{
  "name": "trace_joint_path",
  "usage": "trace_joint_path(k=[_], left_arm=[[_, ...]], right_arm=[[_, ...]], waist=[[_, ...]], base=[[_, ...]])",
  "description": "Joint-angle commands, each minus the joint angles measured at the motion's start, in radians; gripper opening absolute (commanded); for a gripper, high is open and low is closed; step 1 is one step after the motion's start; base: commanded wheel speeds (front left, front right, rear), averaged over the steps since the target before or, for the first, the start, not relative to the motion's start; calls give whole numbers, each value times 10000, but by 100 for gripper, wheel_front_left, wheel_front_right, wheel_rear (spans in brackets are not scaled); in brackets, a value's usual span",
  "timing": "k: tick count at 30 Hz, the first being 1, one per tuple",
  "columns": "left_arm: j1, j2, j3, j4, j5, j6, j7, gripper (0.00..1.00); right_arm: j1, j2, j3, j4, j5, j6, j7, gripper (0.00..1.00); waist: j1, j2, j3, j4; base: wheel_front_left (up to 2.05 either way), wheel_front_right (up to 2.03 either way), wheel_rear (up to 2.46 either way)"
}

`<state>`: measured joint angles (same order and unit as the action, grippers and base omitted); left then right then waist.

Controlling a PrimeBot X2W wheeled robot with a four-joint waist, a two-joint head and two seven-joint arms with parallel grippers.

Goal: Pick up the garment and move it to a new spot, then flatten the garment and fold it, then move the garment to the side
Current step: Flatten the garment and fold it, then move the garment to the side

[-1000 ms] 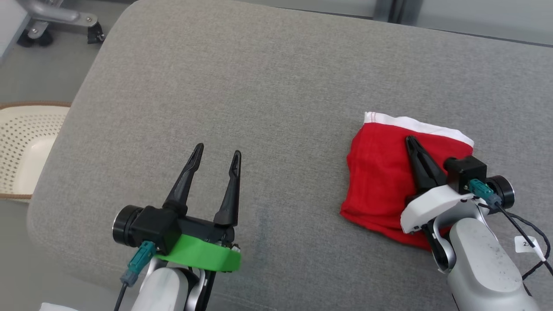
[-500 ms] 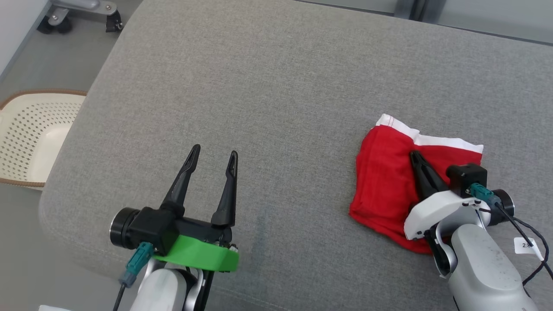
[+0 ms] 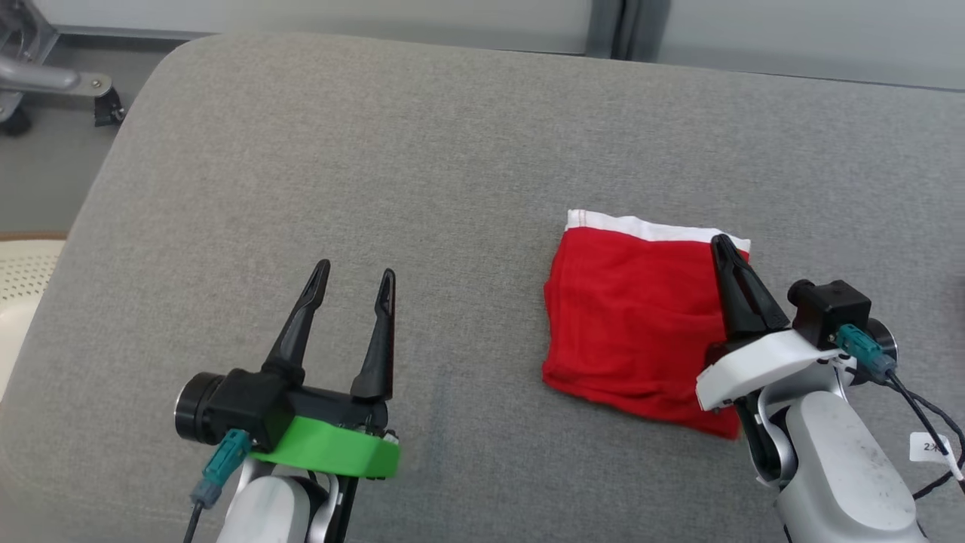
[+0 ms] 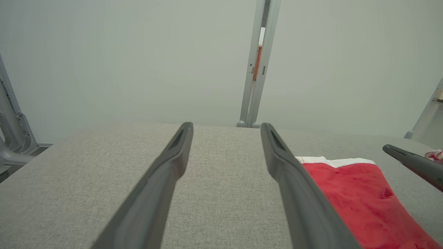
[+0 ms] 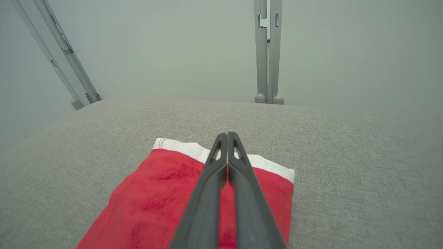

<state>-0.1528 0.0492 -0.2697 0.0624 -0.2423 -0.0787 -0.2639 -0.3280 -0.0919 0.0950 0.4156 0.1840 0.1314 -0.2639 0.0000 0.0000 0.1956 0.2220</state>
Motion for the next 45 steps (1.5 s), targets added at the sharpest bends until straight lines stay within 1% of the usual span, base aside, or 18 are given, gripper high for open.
trace_joint_path(k=[1, 7, 12, 13, 14, 21, 31, 37, 45], left_arm=[[203, 30, 76, -32, 48, 4, 1, 100], [506, 30, 297, 36, 80, -20, 1, 100], [683, 30, 416, 218, 151, -64, 1, 100], [716, 30, 433, 256, 170, -58, 1, 100], [732, 30, 443, 274, 180, -56, 1, 100], [916, 30, 528, 381, 218, -65, 1, 100], [841, 30, 502, 378, 327, -98, 1, 100], [627, 30, 346, 338, 360, -142, 1, 100], [247, 30, 145, 381, 255, -170, 1, 100]], right_arm=[[297, 40, -49, -233, 116, -18, 2, 0], [903, 77, -219, -1141, 269, -19, 2, 0], [1337, 29, -352, -1513, 151, -19, 2, 0], [1438, 19, -401, -1548, 111, -17, 2, 36], [1505, 18, -475, -1608, 60, -19, 2, 100], [1983, 176, -920, -1830, -60, -17, 2, 100], [2008, 306, -842, -1654, -116, -17, 2, 100], [1693, 330, -622, -1266, -47, -17, 2, 100], [1043, 366, -353, 41, 416, -17, 353, 100]], waist=[[0, 0, -481, -678], [0, 0, -932, -1476], [0, 0, -1067, -1945], [0, 0, -1093, -2022], [0, 0, -1107, -2072], [0, 0, -1154, -2309], [0, 0, -1115, -2293], [0, 0, -800, -2072], [0, 0, -208, -1463]], base=[[0, 0, 0], [0, 0, 0], [0, 0, 0], [0, 0, 0], [0, 0, 0], [0, 0, 0], [0, 0, 0], [0, 0, 0], [0, 0, 0]])
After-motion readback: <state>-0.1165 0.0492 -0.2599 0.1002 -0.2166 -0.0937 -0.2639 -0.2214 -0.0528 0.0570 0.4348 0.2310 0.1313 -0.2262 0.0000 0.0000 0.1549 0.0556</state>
